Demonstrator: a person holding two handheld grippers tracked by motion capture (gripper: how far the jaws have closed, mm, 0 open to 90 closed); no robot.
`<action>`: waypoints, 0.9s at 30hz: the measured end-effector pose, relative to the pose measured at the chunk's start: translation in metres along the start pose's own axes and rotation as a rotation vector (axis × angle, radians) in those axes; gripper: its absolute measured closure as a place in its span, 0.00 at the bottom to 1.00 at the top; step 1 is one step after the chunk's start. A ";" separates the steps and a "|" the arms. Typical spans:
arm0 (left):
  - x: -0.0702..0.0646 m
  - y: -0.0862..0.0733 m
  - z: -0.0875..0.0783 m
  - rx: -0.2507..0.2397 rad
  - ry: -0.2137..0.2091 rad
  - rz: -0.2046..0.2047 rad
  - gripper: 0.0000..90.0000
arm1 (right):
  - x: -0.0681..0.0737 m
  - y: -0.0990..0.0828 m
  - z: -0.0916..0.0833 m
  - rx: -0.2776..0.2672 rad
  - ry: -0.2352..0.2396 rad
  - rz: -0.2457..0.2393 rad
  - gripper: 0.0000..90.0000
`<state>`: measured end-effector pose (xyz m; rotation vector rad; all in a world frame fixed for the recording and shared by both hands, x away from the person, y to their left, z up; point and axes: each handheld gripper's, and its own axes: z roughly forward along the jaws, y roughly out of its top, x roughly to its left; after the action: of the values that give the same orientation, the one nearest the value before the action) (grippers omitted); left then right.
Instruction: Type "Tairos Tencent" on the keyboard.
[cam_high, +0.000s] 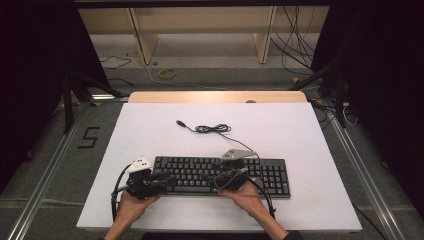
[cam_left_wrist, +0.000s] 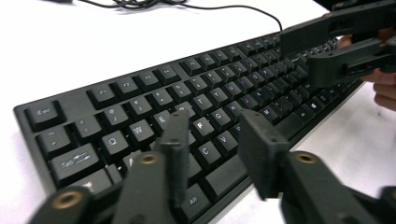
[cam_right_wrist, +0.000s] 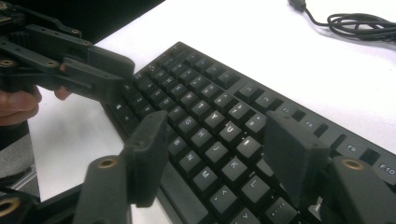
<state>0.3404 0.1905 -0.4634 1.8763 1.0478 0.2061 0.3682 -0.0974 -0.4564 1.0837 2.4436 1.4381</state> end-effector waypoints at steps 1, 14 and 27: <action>0.000 0.001 0.002 0.010 0.001 0.012 0.75 | 0.000 0.000 -0.001 0.001 -0.001 0.000 0.44; -0.002 0.003 0.014 0.066 0.010 0.034 0.99 | 0.000 -0.007 -0.015 -0.036 0.005 -0.014 0.39; -0.005 0.005 0.030 0.136 0.011 0.049 0.99 | -0.003 -0.017 -0.032 -0.054 0.004 -0.016 0.34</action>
<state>0.3564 0.1666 -0.4739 2.0269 1.0468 0.1773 0.3481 -0.1276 -0.4528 1.0489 2.3963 1.4938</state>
